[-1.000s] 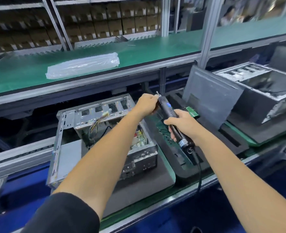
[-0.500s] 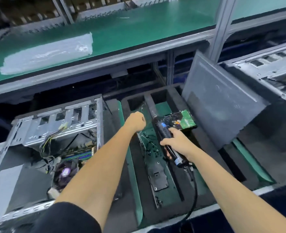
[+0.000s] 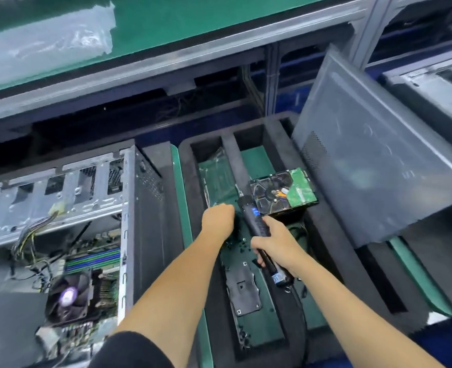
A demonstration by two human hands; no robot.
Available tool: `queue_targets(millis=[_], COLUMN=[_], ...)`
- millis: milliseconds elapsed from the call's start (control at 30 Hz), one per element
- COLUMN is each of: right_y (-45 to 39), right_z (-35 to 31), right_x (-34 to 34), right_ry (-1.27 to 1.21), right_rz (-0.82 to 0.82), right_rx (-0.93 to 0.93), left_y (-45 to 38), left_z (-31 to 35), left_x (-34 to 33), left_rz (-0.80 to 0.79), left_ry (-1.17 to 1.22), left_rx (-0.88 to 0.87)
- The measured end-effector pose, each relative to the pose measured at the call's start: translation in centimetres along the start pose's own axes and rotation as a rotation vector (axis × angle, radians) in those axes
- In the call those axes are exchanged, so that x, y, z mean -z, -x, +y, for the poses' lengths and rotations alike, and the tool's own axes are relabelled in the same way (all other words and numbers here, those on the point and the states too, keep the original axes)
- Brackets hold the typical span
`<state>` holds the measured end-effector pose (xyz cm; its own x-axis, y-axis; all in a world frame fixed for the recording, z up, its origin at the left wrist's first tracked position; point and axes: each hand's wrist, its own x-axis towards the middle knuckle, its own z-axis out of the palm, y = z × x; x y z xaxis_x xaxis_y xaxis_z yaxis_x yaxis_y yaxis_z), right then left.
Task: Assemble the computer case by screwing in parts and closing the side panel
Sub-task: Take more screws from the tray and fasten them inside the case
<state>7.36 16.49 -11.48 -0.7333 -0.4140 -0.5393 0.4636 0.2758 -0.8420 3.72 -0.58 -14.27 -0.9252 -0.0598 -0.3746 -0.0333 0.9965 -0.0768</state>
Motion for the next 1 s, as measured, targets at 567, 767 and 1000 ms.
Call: queue_targets(millis=[567, 767, 1000], right_y=[-0.7, -0.5, -0.6], right_z=[0.4, 0.4, 0.6], right_x=[-0.8, -0.8, -0.8], right_ry=[0.050, 0.032, 0.016], right_rz=[0.094, 0.094, 0.092], right_rx=[0.059, 0.074, 0.089], left_y=[1.2, 3.0, 2.5], left_z=[2.6, 3.4, 2.2], left_x=[-3.1, -3.7, -0.8], left_rz=[-0.098, -0.257, -0.129], left_ry=[0.475, 0.542, 0.381], left_rx=[0.213, 0.159, 0.022])
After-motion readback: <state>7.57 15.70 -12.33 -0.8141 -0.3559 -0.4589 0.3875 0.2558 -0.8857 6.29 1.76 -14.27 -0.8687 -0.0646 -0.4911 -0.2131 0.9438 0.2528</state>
